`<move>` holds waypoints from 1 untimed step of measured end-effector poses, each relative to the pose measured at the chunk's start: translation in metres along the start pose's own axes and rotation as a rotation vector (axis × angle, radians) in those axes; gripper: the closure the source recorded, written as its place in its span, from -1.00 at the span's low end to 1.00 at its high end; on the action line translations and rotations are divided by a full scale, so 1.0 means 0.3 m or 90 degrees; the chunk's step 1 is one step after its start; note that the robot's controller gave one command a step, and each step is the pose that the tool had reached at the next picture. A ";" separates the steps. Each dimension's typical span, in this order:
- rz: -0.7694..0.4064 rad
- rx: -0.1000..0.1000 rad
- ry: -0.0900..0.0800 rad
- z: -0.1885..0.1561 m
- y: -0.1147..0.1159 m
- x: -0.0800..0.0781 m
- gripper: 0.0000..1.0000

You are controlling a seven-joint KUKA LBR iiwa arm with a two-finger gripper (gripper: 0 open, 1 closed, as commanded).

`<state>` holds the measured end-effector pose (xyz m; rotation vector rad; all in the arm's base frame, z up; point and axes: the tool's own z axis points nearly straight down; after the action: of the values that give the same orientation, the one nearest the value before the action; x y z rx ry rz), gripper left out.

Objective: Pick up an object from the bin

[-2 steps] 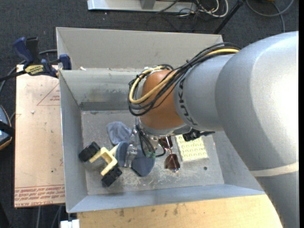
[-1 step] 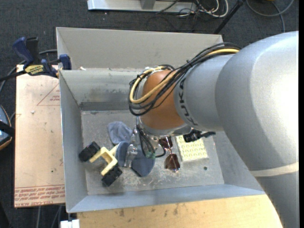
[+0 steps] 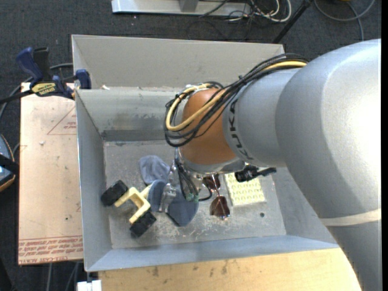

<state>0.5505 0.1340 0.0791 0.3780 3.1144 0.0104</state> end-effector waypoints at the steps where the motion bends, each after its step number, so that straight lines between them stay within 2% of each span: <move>1: -0.007 0.003 0.002 -0.044 -0.003 0.004 1.00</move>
Offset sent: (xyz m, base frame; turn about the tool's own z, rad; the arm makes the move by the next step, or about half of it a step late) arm -0.0002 -0.0002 0.0372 0.0000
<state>0.5492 0.1333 0.0924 0.3603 3.1204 0.0026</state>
